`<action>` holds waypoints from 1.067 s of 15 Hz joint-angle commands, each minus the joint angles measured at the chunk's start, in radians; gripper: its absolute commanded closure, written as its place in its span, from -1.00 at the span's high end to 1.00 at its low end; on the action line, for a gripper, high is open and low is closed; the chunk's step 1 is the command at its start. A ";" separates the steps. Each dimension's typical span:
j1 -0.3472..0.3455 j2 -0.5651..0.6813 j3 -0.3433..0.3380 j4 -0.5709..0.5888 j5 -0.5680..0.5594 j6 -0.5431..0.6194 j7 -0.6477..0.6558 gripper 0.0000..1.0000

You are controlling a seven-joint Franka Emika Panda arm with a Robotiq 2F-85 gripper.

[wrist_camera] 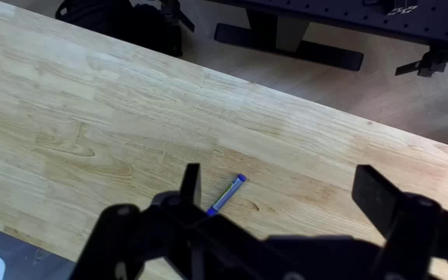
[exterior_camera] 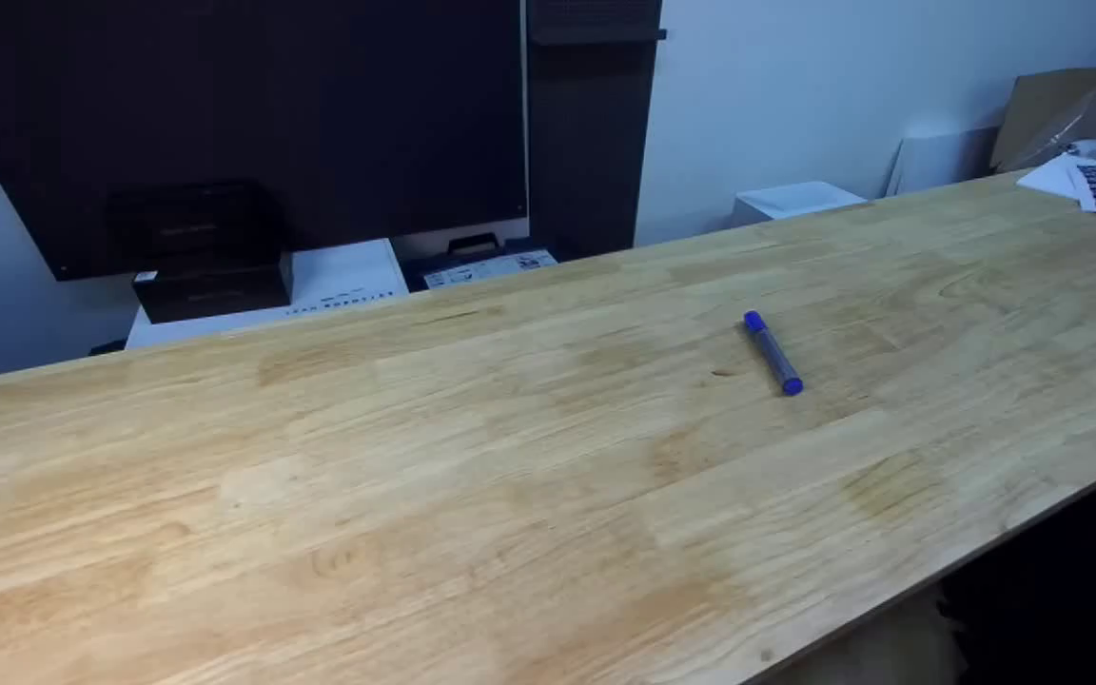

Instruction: Move the marker towards you

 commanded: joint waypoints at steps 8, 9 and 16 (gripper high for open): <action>0.019 0.001 -0.016 0.002 -0.007 0.000 0.007 1.00; 0.019 0.001 -0.016 0.002 -0.007 0.000 0.007 1.00; -0.023 0.038 -0.025 -0.011 -0.023 0.179 0.115 1.00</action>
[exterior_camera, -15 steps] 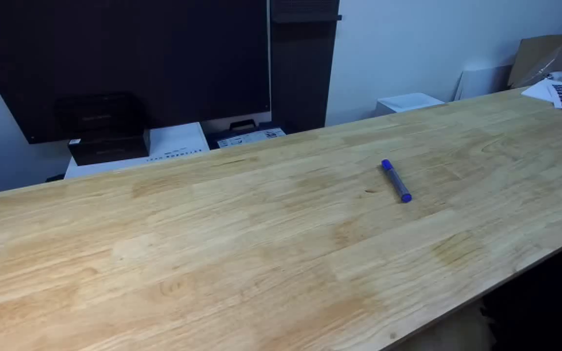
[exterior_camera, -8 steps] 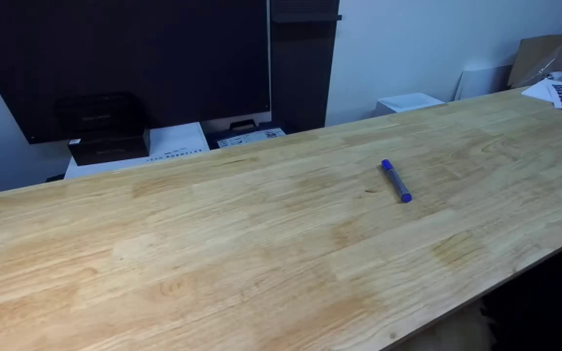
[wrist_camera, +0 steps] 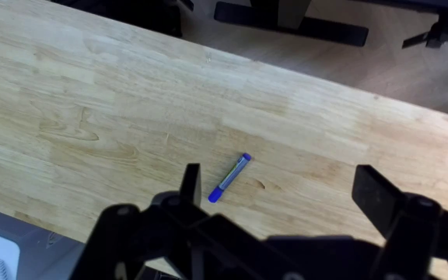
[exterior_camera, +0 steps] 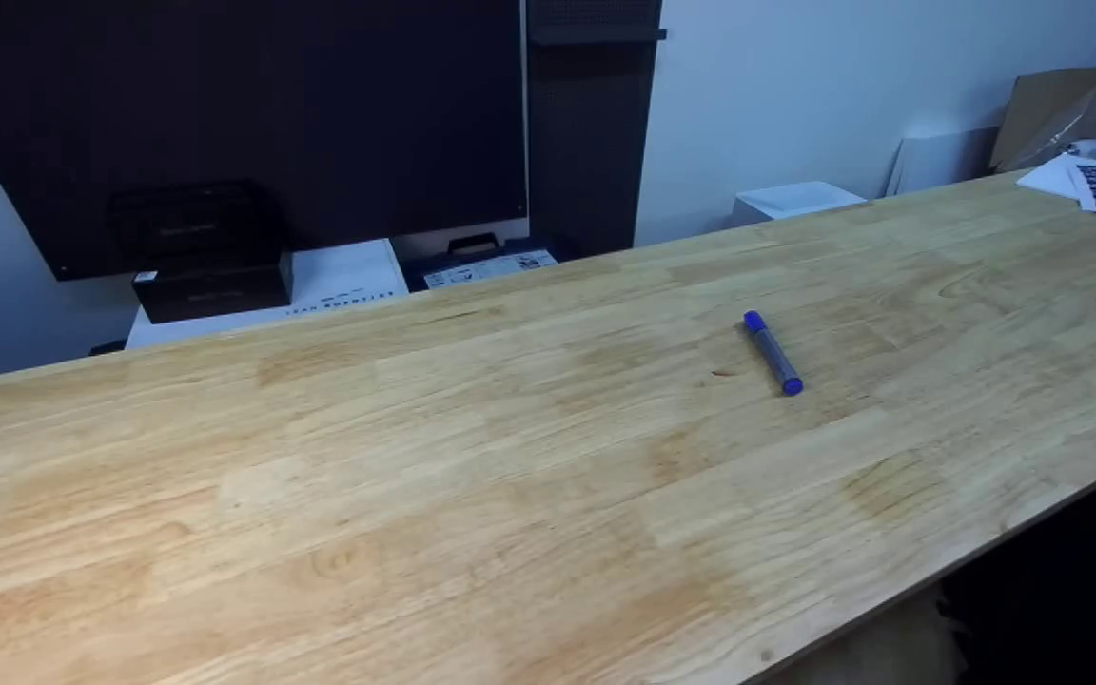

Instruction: Move the marker towards you

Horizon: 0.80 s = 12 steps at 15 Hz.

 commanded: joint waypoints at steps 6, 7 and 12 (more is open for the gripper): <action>-0.110 0.331 -0.114 0.064 0.023 0.390 0.134 1.00; -0.119 0.395 -0.134 0.085 0.041 0.401 0.123 1.00; -0.136 0.713 -0.183 0.245 0.079 0.404 0.144 1.00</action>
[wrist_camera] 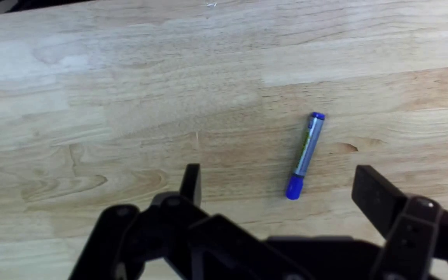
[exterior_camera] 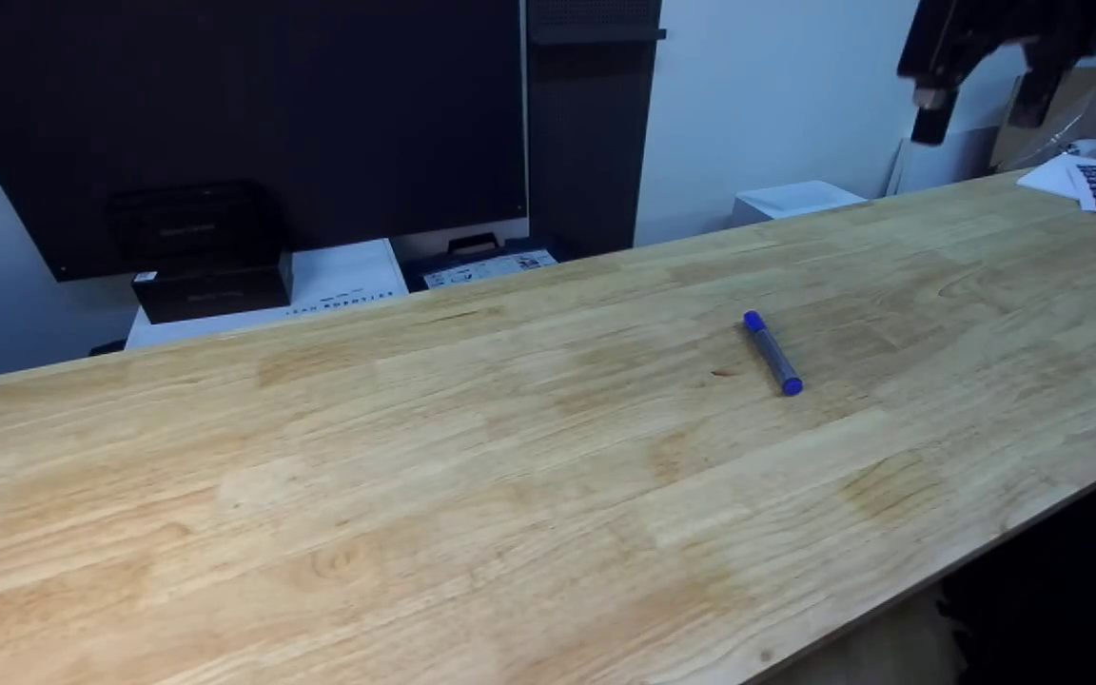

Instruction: Move the marker towards you

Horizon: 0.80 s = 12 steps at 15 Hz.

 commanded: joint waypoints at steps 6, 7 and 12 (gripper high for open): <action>0.022 0.295 -0.008 0.196 0.051 -0.024 -0.002 1.00; 0.025 0.306 -0.007 0.209 0.051 -0.029 -0.002 1.00; 0.084 0.336 -0.012 0.148 0.091 0.257 0.238 1.00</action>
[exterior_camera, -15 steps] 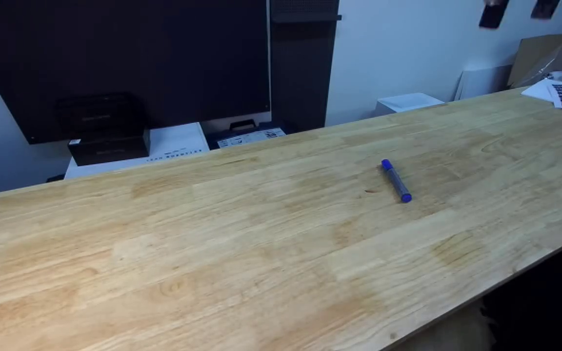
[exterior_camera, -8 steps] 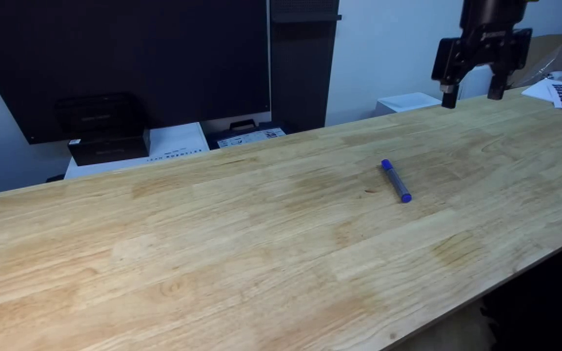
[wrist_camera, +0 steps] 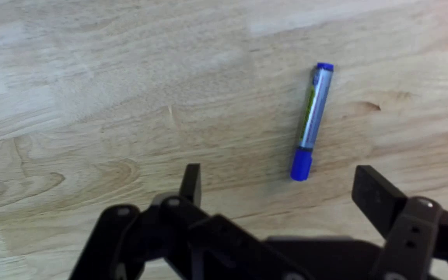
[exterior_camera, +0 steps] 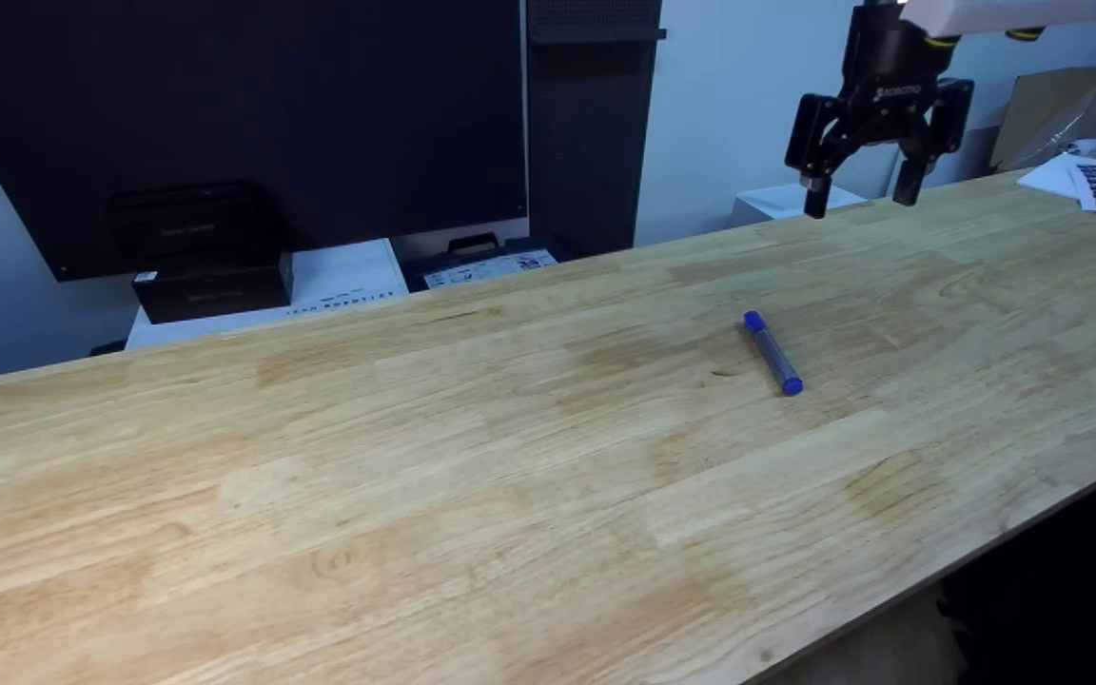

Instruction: Move the marker towards you

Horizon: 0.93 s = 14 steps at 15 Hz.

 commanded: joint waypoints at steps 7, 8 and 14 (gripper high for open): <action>0.179 0.102 -0.037 -0.131 0.119 0.311 0.392 1.00; 0.187 0.114 -0.047 -0.137 0.123 0.313 0.404 1.00; 0.110 0.203 -0.011 -0.097 0.223 0.279 0.302 1.00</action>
